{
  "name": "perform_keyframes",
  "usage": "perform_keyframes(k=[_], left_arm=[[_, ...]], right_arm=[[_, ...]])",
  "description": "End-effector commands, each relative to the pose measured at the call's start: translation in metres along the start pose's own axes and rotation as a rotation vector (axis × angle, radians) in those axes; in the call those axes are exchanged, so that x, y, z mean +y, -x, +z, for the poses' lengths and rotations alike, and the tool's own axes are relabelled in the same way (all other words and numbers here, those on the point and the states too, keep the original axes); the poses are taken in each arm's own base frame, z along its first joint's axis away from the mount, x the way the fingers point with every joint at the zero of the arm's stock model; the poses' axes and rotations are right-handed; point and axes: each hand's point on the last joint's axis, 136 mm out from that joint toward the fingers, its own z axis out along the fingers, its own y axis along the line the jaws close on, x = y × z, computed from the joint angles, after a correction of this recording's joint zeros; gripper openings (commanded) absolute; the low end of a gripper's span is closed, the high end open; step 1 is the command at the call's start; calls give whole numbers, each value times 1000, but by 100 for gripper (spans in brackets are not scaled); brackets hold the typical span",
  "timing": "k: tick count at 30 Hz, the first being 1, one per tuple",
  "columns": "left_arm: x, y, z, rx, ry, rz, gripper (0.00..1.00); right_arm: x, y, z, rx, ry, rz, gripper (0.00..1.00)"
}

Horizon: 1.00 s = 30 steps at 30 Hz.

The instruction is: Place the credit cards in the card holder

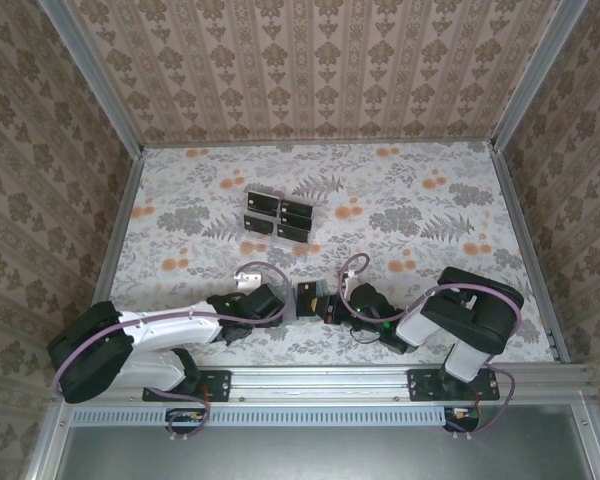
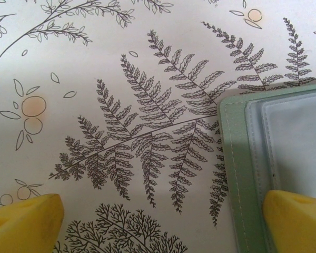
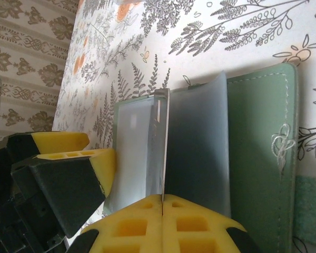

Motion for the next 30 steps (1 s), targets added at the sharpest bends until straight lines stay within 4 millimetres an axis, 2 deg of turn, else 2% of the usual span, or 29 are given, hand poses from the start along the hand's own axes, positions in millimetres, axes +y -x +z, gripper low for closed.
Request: perform_keyframes(k=[1,18,24,30], left_arm=[[18,-20,3,55,67,47,100],[24,-18,-1,47,83,52,100],[26,0,-17,-6,85,57,100],[15,14,-29,-45,25,55,100]], right_arm=[[-5,-12,1,43,9,18,0],[-16,-15,-4,34,-15,27,0],[-11,-13,-4,30,1,27,0],[1,-7,-4,18,32,19,0]])
